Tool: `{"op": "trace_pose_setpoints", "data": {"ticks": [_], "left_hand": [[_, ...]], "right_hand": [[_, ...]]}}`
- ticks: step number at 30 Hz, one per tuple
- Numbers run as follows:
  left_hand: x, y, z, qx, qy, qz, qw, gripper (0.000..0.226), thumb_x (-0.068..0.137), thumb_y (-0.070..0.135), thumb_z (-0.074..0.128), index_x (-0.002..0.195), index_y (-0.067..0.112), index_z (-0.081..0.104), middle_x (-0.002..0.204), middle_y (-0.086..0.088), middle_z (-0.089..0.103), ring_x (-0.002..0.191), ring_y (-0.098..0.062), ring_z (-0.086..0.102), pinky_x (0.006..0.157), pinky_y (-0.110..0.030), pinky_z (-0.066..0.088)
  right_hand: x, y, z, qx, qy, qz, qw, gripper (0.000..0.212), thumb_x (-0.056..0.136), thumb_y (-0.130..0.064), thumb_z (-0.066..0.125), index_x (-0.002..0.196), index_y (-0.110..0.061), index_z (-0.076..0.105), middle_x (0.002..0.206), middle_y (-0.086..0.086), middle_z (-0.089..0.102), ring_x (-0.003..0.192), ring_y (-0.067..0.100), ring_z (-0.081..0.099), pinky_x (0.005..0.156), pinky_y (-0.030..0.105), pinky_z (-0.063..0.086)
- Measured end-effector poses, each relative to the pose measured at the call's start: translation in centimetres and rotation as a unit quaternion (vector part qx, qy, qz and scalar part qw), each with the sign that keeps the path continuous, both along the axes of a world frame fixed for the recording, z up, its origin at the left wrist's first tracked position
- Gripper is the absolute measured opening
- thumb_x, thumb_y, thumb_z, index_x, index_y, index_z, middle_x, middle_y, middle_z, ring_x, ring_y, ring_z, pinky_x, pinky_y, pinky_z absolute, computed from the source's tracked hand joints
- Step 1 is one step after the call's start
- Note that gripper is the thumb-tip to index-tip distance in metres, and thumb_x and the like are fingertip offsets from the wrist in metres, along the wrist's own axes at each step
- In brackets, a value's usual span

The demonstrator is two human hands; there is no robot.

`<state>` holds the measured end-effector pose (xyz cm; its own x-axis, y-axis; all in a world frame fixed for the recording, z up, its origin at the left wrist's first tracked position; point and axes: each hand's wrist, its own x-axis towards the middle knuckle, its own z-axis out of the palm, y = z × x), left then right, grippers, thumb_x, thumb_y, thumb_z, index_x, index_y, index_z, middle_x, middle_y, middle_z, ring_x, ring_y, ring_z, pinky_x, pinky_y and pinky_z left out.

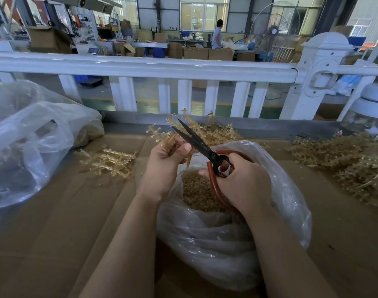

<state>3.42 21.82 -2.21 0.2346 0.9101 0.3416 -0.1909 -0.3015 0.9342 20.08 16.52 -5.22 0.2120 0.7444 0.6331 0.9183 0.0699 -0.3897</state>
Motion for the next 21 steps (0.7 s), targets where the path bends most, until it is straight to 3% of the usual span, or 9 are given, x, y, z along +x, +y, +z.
{"op": "trace_pose_setpoints", "data": {"ticks": [3,7,14,21], "left_hand": [[0.06,0.1,-0.08,-0.017,-0.024,-0.003,1.0,0.012,0.095,0.001,0.057,0.086,0.009,0.062,0.081,-0.003,0.066,0.079,-0.017,0.06,0.083,-0.037,0.046],[0.01,0.55,-0.22,-0.074,-0.121,-0.002,0.99,0.011,0.097,0.003,0.052,0.104,0.005,0.06,0.08,-0.008,0.064,0.076,-0.019,0.06,0.073,-0.025,0.05],[-0.58,0.63,-0.29,-0.077,-0.141,-0.052,0.986,0.007,0.084,0.017,0.065,0.086,0.011,0.066,0.075,0.0,0.064,0.073,-0.012,0.056,0.074,-0.023,0.046],[-0.49,0.77,-0.59,-0.07,-0.123,-0.073,0.987,0.012,0.089,0.013,0.057,0.078,0.009,0.059,0.071,0.0,0.059,0.072,-0.013,0.053,0.078,-0.029,0.042]], "right_hand": [[0.03,-0.06,-0.07,-0.001,0.001,-0.003,1.0,0.067,0.073,-0.089,0.041,0.069,-0.024,0.057,0.061,-0.015,0.057,0.056,0.002,0.053,0.054,0.025,0.052],[0.12,-0.02,-0.15,0.002,-0.013,0.007,1.0,0.061,0.075,-0.085,0.051,0.071,-0.024,0.059,0.063,-0.015,0.059,0.057,0.003,0.055,0.055,0.025,0.052],[-0.03,-0.14,0.02,0.009,-0.009,0.012,1.0,0.067,0.074,-0.089,0.043,0.073,-0.024,0.059,0.065,-0.015,0.06,0.057,0.002,0.055,0.054,0.024,0.052],[-0.1,-0.14,0.22,0.005,0.017,0.029,0.999,0.091,0.07,-0.1,0.017,0.09,-0.025,0.065,0.077,-0.016,0.064,0.067,0.002,0.057,0.061,0.017,0.05]]}}
